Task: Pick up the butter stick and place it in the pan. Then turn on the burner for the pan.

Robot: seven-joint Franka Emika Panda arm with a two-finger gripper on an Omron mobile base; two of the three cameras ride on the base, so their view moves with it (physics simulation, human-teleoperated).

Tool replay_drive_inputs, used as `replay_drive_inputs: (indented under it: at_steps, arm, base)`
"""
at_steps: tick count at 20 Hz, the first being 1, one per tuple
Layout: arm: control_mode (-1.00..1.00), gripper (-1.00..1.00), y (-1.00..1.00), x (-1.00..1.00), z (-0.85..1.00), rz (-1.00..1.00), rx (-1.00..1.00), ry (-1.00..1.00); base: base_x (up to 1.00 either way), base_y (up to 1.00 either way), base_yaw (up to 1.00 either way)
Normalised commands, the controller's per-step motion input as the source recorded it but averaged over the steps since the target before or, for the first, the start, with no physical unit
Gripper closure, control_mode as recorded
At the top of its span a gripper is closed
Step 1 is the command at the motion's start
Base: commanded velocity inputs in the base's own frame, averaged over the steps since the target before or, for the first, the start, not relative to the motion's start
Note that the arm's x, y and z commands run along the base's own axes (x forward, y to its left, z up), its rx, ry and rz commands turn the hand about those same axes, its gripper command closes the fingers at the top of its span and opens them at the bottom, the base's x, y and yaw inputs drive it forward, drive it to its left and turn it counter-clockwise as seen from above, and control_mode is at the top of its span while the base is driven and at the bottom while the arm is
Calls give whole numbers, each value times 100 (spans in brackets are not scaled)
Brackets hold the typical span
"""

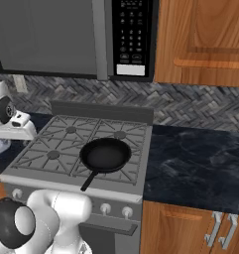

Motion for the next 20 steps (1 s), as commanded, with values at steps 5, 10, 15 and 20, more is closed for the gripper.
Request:
replay_drive_inputs:
  at_steps: [5,10,15,20]
  arm:
    - [-100,-100,98,-1,0,0,0,6]
    - [-100,-100,93,0,0,0,0,9]
    - [-100,-100,76,11,-8,0,0,2]
    - [-100,-100,71,34,-26,0,0,0]
  base:
    - [0,0,0]
    - [0,0,0]
    - [0,0,0]
    - [0,0,0]
